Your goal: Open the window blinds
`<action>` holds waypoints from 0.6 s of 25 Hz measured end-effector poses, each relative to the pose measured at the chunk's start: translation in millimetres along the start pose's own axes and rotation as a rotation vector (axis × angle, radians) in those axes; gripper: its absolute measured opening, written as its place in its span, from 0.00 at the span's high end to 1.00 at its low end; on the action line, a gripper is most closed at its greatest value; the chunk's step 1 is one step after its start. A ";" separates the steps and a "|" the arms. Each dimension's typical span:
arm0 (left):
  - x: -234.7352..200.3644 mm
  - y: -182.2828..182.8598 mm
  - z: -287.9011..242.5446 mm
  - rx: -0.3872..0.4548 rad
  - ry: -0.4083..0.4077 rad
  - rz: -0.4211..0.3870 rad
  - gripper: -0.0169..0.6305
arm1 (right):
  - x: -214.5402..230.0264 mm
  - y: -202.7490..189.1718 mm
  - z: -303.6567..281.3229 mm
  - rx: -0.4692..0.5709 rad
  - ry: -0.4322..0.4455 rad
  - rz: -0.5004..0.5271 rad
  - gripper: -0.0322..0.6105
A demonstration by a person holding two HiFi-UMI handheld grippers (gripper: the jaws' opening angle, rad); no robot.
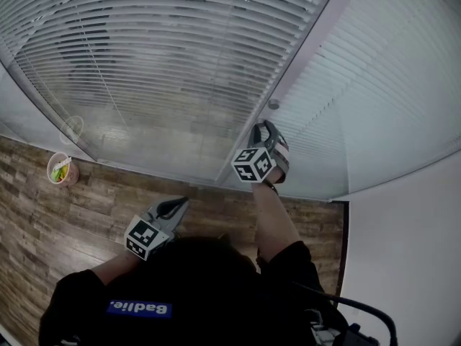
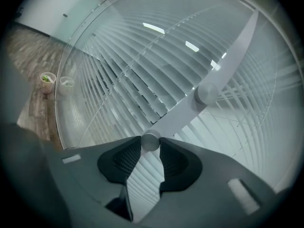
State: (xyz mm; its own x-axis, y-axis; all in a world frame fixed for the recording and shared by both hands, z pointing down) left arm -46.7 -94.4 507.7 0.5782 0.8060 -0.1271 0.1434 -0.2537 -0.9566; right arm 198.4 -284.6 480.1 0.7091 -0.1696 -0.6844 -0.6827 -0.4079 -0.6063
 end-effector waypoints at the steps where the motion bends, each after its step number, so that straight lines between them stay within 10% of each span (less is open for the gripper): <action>1: 0.0 -0.1 -0.3 0.000 0.000 0.000 0.97 | -0.3 -0.2 -0.4 -0.001 -0.006 0.020 0.75; 6: 0.1 -0.7 -1.5 -0.001 0.004 -0.003 0.97 | -1.5 -0.3 0.2 0.066 0.050 -0.101 0.72; 15: -0.7 -1.7 -2.3 -0.002 0.006 0.004 0.97 | 14.5 -11.2 2.5 0.330 0.292 -1.045 0.63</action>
State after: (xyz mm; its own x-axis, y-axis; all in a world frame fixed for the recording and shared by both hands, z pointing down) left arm -45.5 -95.8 510.0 0.5832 0.8020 -0.1293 0.1426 -0.2578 -0.9556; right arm 215.8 -280.3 475.9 0.9436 -0.1052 0.3140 0.2853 -0.2234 -0.9320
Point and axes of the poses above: the fingertips, and each gripper's own axes: z backward along the fingers, x to its right, y out of its top, the point moved 3 cm from there along z, backward along the fingers, and after that the axes turned 5 degrees about y, right-handed, at the moved point
